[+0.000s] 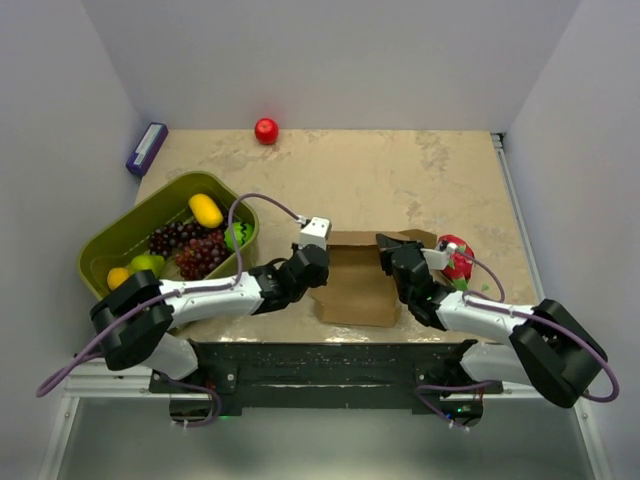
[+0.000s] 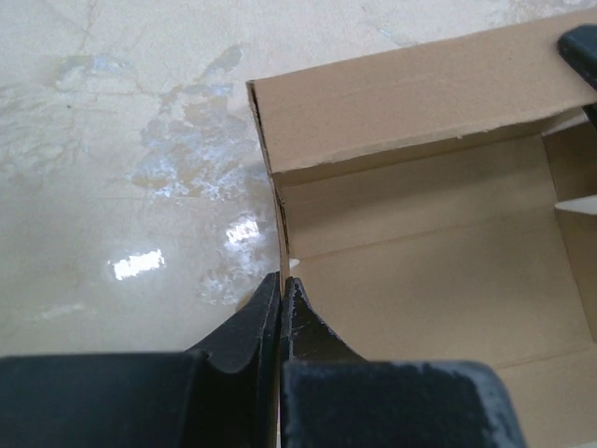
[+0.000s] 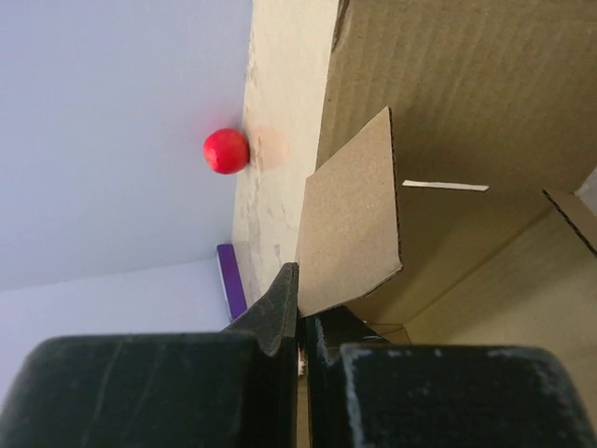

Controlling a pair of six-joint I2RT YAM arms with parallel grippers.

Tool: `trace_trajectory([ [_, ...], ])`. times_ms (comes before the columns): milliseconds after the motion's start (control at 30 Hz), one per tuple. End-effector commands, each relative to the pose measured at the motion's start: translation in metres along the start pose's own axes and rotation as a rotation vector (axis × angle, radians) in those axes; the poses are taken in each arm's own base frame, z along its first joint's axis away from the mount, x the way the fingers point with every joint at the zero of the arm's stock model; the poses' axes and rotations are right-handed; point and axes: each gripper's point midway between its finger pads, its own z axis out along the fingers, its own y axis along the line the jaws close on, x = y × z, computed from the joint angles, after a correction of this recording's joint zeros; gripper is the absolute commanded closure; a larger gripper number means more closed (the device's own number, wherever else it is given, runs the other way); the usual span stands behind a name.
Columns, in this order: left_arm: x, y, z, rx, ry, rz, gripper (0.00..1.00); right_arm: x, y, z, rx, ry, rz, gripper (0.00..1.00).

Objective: Fold the paper box

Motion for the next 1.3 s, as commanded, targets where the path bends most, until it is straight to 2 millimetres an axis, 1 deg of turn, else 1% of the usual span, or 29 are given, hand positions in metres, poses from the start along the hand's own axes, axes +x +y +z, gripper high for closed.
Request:
trace_trajectory([
  [0,0.049,-0.012,0.001,0.039,0.092,-0.001,1.0,-0.006,0.0,-0.002,-0.008,-0.035,0.0,1.0],
  [100,0.062,-0.023,0.001,0.065,0.118,0.005,1.0,-0.005,-0.004,-0.003,-0.004,-0.032,-0.002,1.0],
  [167,0.065,-0.027,0.002,0.079,0.13,0.01,1.0,-0.006,-0.006,-0.003,-0.001,-0.034,0.0,1.0],
  [267,0.071,-0.027,0.003,0.081,0.144,0.014,0.93,-0.008,-0.009,-0.005,0.001,-0.037,-0.007,1.0],
  [300,0.072,-0.025,0.002,0.08,0.146,0.017,0.84,-0.009,-0.008,-0.006,-0.002,-0.038,-0.013,1.0],
  [333,0.071,-0.025,0.001,0.082,0.142,0.017,0.81,-0.01,-0.01,-0.006,0.002,-0.042,-0.017,1.0],
  [367,0.068,-0.028,0.0,0.097,0.133,0.023,0.78,-0.011,-0.009,-0.007,0.0,-0.043,-0.015,1.0],
  [400,0.065,-0.027,-0.002,0.105,0.123,0.027,0.7,-0.012,-0.009,-0.008,-0.003,-0.043,-0.014,1.0],
  [467,0.057,-0.028,-0.007,0.118,0.102,0.039,0.61,-0.014,-0.009,-0.01,-0.004,-0.047,-0.018,1.0],
  [500,0.053,-0.028,-0.009,0.124,0.092,0.045,0.51,-0.016,-0.008,-0.011,-0.008,-0.05,-0.018,1.0],
  [567,0.044,-0.027,-0.016,0.14,0.067,0.059,0.41,-0.018,-0.009,-0.012,-0.006,-0.058,-0.019,1.0],
  [600,0.041,-0.027,-0.019,0.149,0.057,0.065,0.34,-0.019,-0.011,-0.012,0.0,-0.062,-0.027,1.0],
  [633,0.038,-0.026,-0.022,0.157,0.049,0.081,0.31,-0.02,-0.008,-0.013,-0.006,-0.063,-0.022,1.0],
  [667,0.033,-0.027,-0.028,0.18,0.034,0.078,0.29,-0.022,-0.01,-0.013,-0.002,-0.071,-0.026,1.0],
  [700,0.029,-0.026,-0.032,0.188,0.023,0.082,0.25,-0.022,-0.009,-0.014,-0.004,-0.069,-0.024,1.0],
  [733,0.027,-0.026,-0.036,0.2,0.015,0.094,0.23,-0.023,-0.01,-0.014,-0.004,-0.07,-0.021,1.0],
  [767,0.021,-0.026,-0.043,0.224,-0.003,0.091,0.2,-0.023,-0.01,-0.015,-0.005,-0.07,-0.02,1.0],
  [833,0.015,-0.025,-0.052,0.254,-0.027,0.125,0.18,-0.023,-0.009,-0.015,-0.008,-0.07,-0.018,1.0],
  [867,0.009,-0.025,-0.06,0.283,-0.049,0.133,0.16,-0.023,-0.009,-0.015,-0.009,-0.069,-0.018,1.0],
  [900,0.007,-0.025,-0.064,0.296,-0.061,0.146,0.15,-0.023,-0.01,-0.015,-0.007,-0.067,-0.021,1.0],
  [933,0.005,-0.021,-0.068,0.297,-0.068,0.17,0.14,-0.023,-0.009,-0.015,-0.01,-0.067,-0.02,1.0],
  [967,-0.004,-0.018,-0.075,0.302,-0.102,0.162,0.12,-0.023,-0.008,-0.016,-0.012,-0.065,-0.017,1.0],
  [1000,-0.007,-0.014,-0.077,0.297,-0.116,0.163,0.11,-0.023,-0.007,-0.016,-0.013,-0.065,-0.019,1.0],
  [1067,-0.016,0.004,-0.078,0.252,-0.151,0.139,0.1,-0.022,-0.006,-0.016,-0.017,-0.064,-0.018,1.0],
  [1100,-0.019,0.013,-0.076,0.222,-0.159,0.124,0.1,-0.023,-0.006,-0.016,-0.017,-0.065,-0.018,1.0],
  [1133,-0.023,0.031,-0.072,0.148,-0.167,0.086,0.11,-0.023,-0.005,-0.016,-0.019,-0.065,-0.018,1.0],
  [1200,-0.027,0.045,-0.067,0.092,-0.165,0.055,0.11,-0.021,-0.005,-0.016,-0.018,-0.061,-0.022,1.0],
  [1233,-0.029,0.057,-0.062,0.044,-0.16,0.031,0.11,-0.022,-0.006,-0.016,-0.018,-0.062,-0.023,1.0],
  [1267,-0.03,0.061,-0.06,0.026,-0.16,0.021,0.11,-0.022,-0.006,-0.016,-0.017,-0.062,-0.023,1.0],
])
